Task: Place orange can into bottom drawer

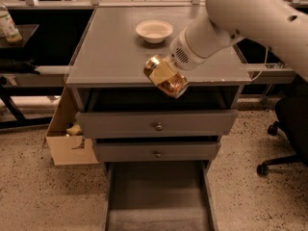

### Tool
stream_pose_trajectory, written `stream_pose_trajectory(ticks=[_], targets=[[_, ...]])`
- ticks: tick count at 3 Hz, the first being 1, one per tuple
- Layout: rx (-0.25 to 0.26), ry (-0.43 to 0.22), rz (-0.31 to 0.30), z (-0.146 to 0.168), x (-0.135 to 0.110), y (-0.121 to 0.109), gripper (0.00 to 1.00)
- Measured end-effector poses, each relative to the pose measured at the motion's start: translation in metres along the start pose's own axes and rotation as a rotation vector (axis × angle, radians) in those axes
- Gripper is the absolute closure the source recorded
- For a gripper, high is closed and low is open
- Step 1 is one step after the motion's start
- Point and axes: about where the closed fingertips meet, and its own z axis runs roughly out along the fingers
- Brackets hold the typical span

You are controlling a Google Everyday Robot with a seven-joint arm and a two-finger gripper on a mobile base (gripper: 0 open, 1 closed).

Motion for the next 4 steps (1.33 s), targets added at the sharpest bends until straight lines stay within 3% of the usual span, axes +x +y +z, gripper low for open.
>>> stream_pose_trajectory(ticks=[1,2,3,4], targets=[[0.044,0.028,-0.253,0.014,0.025,0.059,1.00],[0.051,0.079,-0.395,0.035,0.058,0.102,1.00],[-0.029,0.179,-0.434,0.080,0.116,0.135,1.00],[-0.029,0.179,-0.434,0.080,0.116,0.135,1.00]])
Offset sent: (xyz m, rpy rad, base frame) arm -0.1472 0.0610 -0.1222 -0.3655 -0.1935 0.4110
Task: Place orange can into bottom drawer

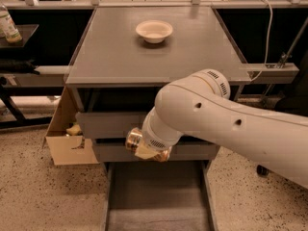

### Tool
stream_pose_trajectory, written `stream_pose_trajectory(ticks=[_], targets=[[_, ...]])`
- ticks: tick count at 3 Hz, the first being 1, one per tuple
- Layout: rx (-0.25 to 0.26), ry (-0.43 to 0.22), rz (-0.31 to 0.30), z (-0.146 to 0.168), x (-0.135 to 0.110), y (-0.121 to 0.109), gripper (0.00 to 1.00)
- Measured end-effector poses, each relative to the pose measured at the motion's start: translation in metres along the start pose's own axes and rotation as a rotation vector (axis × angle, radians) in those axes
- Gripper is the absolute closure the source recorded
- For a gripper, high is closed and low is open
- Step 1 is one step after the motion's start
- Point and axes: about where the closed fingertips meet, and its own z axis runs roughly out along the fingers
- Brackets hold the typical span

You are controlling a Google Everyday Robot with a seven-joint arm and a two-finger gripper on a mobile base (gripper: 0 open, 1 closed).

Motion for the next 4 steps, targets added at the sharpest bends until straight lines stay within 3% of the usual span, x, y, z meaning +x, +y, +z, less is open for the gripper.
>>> stream_pose_trajectory(ticks=[1,2,4], targets=[[-0.010,0.048,-0.032,0.027,0.017,0.009,1.00],[-0.064,0.109,-0.063,0.094,0.068,0.031,1.00],[-0.166,0.108,0.006,0.217,0.151,0.073,1.00]])
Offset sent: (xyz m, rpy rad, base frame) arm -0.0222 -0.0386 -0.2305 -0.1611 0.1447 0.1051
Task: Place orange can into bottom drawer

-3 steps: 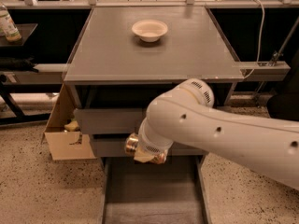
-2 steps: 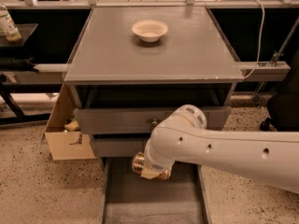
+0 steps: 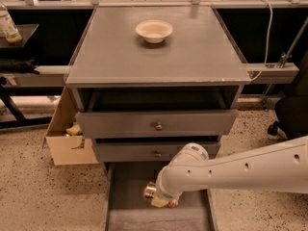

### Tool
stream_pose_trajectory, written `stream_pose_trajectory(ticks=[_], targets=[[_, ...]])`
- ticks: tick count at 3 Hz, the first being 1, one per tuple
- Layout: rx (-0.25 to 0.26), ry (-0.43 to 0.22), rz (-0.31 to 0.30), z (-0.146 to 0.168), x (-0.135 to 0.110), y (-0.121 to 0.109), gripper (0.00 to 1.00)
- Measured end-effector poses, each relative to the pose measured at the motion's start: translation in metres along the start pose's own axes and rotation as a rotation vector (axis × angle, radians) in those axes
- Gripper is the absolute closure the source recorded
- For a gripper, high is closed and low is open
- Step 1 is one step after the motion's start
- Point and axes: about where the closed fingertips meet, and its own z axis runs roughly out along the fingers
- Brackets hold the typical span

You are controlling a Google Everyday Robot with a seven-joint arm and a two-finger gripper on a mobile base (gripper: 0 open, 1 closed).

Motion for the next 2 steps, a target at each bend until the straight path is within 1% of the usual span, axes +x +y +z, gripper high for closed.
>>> stream_pose_trajectory(ticks=[1,2], targets=[[0.000,0.000,0.000,0.000,0.000,0.000,1.00],[-0.041,-0.050,0.015,0.025,0.010,0.001,1.00]])
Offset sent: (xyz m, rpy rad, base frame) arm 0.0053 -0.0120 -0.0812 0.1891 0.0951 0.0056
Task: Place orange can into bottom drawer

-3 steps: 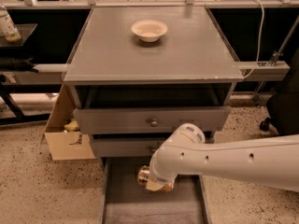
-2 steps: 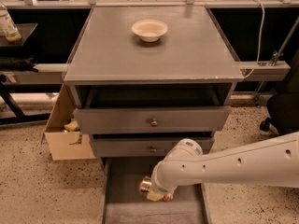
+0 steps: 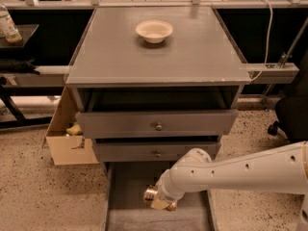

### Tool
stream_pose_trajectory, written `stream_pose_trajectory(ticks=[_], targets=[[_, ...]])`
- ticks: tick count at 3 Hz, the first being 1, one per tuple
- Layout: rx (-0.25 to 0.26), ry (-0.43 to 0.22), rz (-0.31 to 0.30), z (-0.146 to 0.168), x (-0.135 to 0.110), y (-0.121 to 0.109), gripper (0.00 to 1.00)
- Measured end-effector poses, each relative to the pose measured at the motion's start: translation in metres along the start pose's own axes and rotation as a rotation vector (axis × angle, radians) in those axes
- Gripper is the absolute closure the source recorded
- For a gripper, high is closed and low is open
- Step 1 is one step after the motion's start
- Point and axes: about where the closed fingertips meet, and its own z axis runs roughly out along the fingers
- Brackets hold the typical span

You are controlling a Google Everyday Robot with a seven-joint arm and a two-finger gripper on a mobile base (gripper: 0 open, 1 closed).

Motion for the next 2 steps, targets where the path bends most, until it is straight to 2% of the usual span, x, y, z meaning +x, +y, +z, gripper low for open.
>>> stream_pose_trajectory(ticks=[1,2], targets=[[-0.013,-0.125,0.043,0.034,0.019,-0.011,1.00],[0.002,-0.245,0.082,0.063,0.046,-0.022,1.00]])
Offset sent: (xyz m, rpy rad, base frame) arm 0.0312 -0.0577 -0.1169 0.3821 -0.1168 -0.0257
